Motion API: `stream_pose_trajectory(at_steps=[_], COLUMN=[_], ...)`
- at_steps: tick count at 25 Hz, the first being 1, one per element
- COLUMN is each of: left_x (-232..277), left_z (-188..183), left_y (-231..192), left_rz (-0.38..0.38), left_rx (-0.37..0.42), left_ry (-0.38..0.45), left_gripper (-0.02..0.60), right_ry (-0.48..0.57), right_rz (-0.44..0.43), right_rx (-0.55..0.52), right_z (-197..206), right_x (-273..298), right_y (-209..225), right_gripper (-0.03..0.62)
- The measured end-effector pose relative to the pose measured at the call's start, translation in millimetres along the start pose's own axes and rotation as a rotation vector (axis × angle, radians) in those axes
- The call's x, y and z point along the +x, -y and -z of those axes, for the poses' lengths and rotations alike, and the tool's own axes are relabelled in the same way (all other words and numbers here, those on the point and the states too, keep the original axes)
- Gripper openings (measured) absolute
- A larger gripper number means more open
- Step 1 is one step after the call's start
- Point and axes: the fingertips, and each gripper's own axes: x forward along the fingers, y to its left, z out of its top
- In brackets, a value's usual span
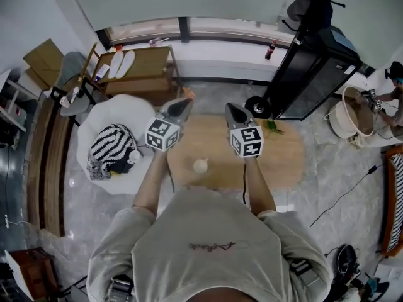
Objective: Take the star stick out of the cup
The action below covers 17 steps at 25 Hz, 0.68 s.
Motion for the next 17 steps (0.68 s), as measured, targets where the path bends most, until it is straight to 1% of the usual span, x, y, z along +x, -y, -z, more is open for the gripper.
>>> stream_pose_trajectory(at_steps=[2,6,10,17], left_x=[0,4,6,15], left_z=[0,0,8,9], left_y=[2,2,3,6], left_rz=[0.001,-0.003,-0.007,-0.004], left_rx=[0.013,-0.007,-0.018,-0.018], left_ry=[-0.007,0.001,-0.004,-0.009], left_gripper=[0.009,0.009,0.009,0.009], right_ry=[-0.007,-0.011,-0.018,-0.021], right_rz=[-0.007,-0.021,-0.03,-0.03], right_rx=[0.002,-0.002,-0.008,-0.011], right_z=[3,3,7,7], right_x=[1,5,7,7], right_y=[-1,0,1,10], right_gripper=[0.005,0.005,0.005,0.005])
